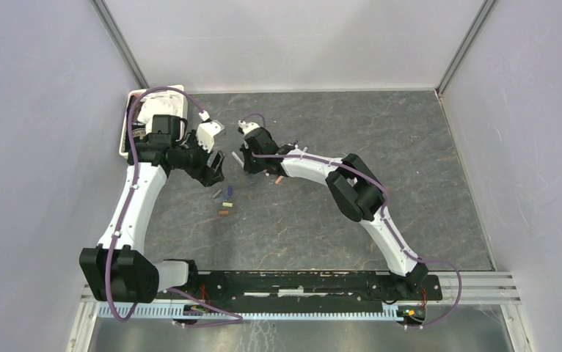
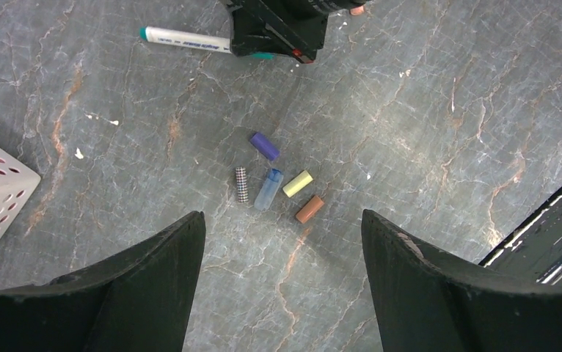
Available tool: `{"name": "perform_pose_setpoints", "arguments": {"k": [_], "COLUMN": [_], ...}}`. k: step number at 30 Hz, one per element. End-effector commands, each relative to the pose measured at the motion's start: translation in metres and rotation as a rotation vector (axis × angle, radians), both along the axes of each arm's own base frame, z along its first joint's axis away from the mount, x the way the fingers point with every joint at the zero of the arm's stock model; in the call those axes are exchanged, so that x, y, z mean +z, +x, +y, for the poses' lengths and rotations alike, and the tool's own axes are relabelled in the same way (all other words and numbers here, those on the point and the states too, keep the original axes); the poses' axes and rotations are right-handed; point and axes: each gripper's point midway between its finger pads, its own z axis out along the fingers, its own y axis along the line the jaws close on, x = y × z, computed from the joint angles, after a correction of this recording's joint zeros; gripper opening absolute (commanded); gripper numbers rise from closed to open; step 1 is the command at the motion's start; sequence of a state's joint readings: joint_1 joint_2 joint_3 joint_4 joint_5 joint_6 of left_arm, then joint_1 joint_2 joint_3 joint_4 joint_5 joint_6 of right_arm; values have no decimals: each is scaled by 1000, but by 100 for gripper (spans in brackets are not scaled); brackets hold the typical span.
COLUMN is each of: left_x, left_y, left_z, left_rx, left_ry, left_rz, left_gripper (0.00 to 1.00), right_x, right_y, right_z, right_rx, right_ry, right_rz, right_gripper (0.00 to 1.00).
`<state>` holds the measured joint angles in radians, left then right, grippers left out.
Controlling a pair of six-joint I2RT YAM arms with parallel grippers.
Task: Open the pen caps
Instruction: Adjust the pen at the center of the board, then pick up the pen from the center of the board.
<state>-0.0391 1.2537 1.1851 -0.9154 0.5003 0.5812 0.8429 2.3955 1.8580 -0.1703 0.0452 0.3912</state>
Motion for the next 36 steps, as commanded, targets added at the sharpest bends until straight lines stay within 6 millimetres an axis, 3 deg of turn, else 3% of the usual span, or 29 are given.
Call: {"name": "perform_pose_setpoints", "arguments": {"k": [1,4,7,11,15,17,19,23,26,32,36], "left_x": [7,-3,-10,-13,-9,-10,-12,-6,-5,-12,-7], "left_y": [-6,-16,-27,-39,-36,-40,-40,-40,-48,-58,-60], "left_z": [1,3,2,-4,-13,-17,-17,-21,-26,-18,-15], "left_rx": [-60,-147,-271,-463,-563,-606,-621,-566,-541,-471,-441], "left_ry": [17,64,105,140,136,125,131,45,-26,-70,-105], "left_rz": [-39,-62,-109,-220,-308,-303,-284,-211,-186,-141,-128], "left_gripper": [83,83,83,84,85,85,84,80,80,80,80], "right_x": [39,87,116,126,123,118,111,89,73,41,21], "right_y": [-18,-24,-47,-86,-124,-128,-125,-113,-107,-96,-94], "right_z": [14,14,2,-22,-44,-53,-58,-56,-45,-30,-25], "right_rx": [124,203,298,402,462,450,429,421,451,471,490], "right_ry": [117,232,310,357,394,367,312,137,29,-94,-151], "right_rz": [-15,-37,-7,41,96,93,60,-39,-78,-109,-112], "right_gripper": [0,0,0,0,0,0,15,34,41,42,44]}}
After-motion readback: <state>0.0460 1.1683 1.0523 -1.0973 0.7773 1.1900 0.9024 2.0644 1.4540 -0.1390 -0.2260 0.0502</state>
